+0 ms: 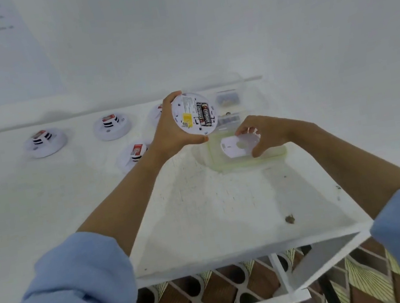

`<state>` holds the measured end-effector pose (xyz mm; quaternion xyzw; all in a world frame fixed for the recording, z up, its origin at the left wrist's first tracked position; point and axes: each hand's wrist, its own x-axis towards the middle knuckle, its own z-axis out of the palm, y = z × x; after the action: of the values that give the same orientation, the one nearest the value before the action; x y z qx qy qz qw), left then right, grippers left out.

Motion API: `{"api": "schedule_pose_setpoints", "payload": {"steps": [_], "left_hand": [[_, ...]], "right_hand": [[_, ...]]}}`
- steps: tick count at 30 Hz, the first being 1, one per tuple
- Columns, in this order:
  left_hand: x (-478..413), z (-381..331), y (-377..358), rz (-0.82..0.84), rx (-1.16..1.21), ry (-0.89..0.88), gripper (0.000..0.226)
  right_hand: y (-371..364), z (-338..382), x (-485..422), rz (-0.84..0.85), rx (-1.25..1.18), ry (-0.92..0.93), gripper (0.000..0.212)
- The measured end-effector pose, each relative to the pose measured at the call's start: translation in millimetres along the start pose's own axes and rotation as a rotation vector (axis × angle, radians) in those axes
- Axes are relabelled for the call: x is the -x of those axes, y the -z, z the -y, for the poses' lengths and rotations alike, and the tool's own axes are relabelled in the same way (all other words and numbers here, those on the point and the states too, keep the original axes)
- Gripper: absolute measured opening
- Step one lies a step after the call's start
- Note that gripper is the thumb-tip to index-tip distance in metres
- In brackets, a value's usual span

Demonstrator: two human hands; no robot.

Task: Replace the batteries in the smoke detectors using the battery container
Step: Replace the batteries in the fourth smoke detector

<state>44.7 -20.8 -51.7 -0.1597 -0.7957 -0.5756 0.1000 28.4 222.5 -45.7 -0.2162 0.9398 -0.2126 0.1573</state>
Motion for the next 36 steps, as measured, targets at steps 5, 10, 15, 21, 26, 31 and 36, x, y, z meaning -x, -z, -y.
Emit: {"api": "schedule_pose_setpoints", "payload": {"steps": [5, 10, 15, 21, 26, 31, 36], "left_hand": [[24.7, -11.0, -1.6, 0.012, 0.016, 0.0, 0.106], [35.6, -25.5, -10.2, 0.012, 0.051, -0.027, 0.103], [24.7, -29.9, -17.6, 0.015, 0.092, -0.017, 0.104], [-10.9, -30.1, -23.7, 0.019, 0.104, -0.013, 0.104], [-41.4, -22.5, -25.4, 0.024, 0.086, 0.02, 0.108], [-68.8, -14.3, -29.7, 0.02, 0.091, 0.065, 0.102], [-85.3, -3.6, -33.5, -0.002, 0.078, 0.098, 0.102]], "right_hand": [[-4.2, 14.1, 14.2, -0.298, -0.099, 0.051, 0.051], [-4.5, 58.6, 25.4, -0.513, -0.28, 0.264, 0.042], [7.0, 61.7, 17.3, -0.494, -0.293, 0.287, 0.049], [42.3, 48.8, -4.9, -0.467, -0.247, 0.303, 0.044], [64.0, 37.3, -26.7, -0.387, 0.07, 0.329, 0.045], [69.3, 21.6, -51.0, -0.368, 0.389, 0.35, 0.046], [72.6, 11.4, -63.9, -0.452, 0.454, 0.425, 0.043]]}}
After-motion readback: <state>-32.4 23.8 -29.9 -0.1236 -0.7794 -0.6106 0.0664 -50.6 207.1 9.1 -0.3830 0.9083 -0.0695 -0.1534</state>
